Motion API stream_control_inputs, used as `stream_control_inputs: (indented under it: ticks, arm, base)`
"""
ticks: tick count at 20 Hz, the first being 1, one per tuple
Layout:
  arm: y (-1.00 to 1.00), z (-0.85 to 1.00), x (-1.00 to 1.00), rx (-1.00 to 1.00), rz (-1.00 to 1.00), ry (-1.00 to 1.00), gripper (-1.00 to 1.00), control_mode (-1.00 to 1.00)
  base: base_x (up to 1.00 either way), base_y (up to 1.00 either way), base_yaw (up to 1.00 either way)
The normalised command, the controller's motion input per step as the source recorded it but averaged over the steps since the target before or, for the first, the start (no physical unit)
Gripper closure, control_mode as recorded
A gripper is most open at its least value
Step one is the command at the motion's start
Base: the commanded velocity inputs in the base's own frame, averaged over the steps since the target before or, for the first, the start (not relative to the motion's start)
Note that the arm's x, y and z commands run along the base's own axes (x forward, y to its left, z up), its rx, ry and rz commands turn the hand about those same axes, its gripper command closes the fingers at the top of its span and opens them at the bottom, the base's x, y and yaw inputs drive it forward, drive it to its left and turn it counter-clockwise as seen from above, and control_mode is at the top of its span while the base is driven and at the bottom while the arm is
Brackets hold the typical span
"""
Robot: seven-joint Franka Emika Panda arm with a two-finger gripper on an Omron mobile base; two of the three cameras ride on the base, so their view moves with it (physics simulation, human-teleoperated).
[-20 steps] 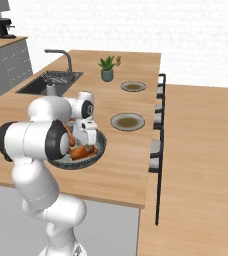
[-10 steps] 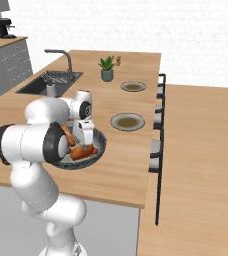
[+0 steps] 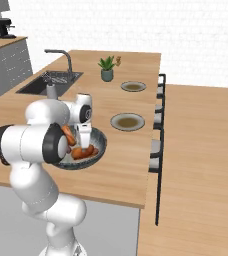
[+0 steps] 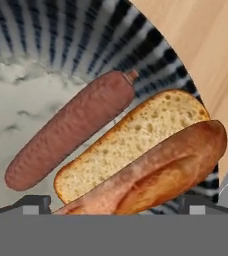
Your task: Place one bun and one sausage from the bowl on each plate.
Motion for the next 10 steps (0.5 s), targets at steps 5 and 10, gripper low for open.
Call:
stream_control_inputs:
  ticks: [5,10]
  arm:
    - [0.0,-0.37,-0.03,-0.05,-0.22,0.0,-1.0,-1.0]
    - [0.0,-0.31,-0.08,-0.01,-0.09,0.0,-1.0,-1.0]
  base:
    - [0.0,0.0,0.0]
    - [0.0,0.0,0.0]
